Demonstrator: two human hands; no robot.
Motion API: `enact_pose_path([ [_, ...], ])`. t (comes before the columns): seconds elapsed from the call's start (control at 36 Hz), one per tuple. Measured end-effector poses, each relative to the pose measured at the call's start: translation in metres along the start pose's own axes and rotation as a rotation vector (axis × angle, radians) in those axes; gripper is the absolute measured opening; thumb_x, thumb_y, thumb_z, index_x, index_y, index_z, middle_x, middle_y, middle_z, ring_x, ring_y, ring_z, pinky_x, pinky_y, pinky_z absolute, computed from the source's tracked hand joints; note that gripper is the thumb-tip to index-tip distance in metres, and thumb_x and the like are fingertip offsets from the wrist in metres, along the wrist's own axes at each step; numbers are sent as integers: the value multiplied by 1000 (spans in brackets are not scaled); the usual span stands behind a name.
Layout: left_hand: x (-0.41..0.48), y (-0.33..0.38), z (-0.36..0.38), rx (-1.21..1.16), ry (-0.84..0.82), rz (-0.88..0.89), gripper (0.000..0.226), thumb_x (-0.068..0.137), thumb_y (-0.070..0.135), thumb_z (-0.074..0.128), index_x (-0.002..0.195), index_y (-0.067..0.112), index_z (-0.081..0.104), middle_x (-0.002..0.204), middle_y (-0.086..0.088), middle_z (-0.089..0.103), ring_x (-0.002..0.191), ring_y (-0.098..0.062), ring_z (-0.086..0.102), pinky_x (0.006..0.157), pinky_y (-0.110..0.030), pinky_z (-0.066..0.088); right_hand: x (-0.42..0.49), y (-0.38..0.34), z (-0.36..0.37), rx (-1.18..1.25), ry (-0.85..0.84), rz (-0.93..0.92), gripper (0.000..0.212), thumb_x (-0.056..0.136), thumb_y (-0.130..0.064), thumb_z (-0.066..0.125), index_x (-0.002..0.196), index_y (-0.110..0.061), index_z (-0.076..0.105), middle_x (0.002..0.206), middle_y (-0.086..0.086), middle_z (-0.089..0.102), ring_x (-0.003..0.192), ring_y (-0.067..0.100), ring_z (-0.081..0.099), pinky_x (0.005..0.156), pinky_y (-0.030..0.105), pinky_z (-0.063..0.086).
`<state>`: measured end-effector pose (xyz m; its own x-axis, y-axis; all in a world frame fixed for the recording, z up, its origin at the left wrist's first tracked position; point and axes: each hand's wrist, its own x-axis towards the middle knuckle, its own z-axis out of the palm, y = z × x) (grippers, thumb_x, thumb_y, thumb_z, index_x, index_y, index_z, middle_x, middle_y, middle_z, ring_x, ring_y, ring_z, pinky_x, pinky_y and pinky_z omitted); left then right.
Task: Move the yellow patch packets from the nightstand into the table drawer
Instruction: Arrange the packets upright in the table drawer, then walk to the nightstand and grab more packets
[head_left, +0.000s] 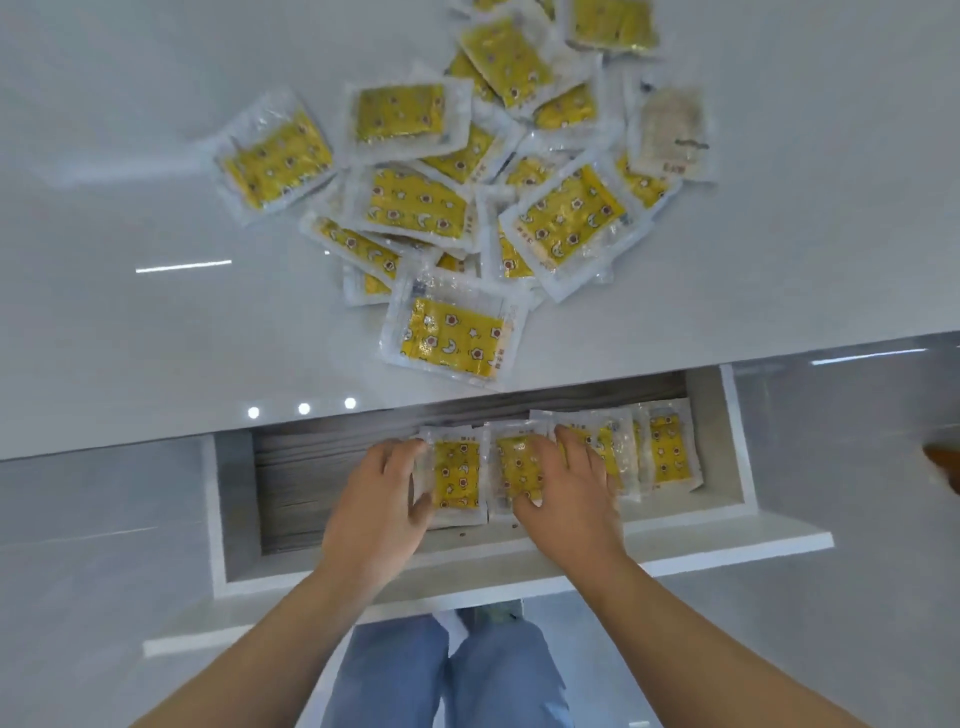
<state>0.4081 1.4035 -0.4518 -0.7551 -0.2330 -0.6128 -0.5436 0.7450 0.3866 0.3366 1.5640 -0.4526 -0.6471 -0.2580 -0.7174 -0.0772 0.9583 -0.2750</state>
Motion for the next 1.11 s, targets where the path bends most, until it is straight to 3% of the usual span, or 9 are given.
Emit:
enact_pose_path([
  [0.22, -65, 38, -94, 1, 106, 150, 44, 94, 23, 49, 136, 22, 40, 138, 5, 39, 123, -13, 43, 92, -21, 38, -75, -54, -69, 167, 125, -87, 54, 91, -33, 50, 141, -26, 31, 153, -5, 19, 140, 17, 20, 115, 33, 20],
  [0.39, -105, 47, -164, -15, 209, 119, 46, 93, 25, 50, 138, 22, 38, 142, 3, 36, 125, -15, 43, 103, -25, 33, -125, -105, -117, 189, 178, -162, 50, 92, -35, 49, 139, -27, 33, 148, -8, 27, 136, 16, 26, 111, 33, 26],
  [0.5, -125, 37, -210, -2, 307, 102, 48, 93, 28, 49, 139, 24, 36, 142, 5, 36, 127, -15, 42, 102, -26, 33, -148, -151, -142, 184, 237, -210, 50, 91, -33, 48, 139, -25, 33, 147, -7, 30, 134, 17, 29, 108, 33, 26],
  [0.67, -150, -13, -267, -10, 369, 129, 47, 94, 28, 49, 139, 23, 37, 143, 5, 37, 127, -15, 42, 103, -27, 34, -173, -229, -142, 213, 299, -223, 49, 91, -32, 48, 137, -25, 35, 146, -6, 34, 133, 17, 30, 106, 32, 25],
  [0.92, -182, -131, -341, 78, 341, 220, 45, 95, 32, 45, 139, 29, 34, 143, 9, 36, 126, -12, 43, 100, -21, 33, -206, -362, -78, 286, 290, -128, 48, 91, -33, 47, 137, -26, 35, 146, -8, 33, 134, 15, 30, 107, 30, 26],
  [1.11, -182, -180, -385, 147, 312, 263, 44, 95, 32, 43, 138, 30, 33, 142, 12, 35, 126, -12, 41, 100, -21, 33, -215, -424, -62, 311, 330, -97, 47, 92, -32, 47, 138, -26, 35, 145, -8, 35, 132, 14, 32, 105, 28, 27],
])
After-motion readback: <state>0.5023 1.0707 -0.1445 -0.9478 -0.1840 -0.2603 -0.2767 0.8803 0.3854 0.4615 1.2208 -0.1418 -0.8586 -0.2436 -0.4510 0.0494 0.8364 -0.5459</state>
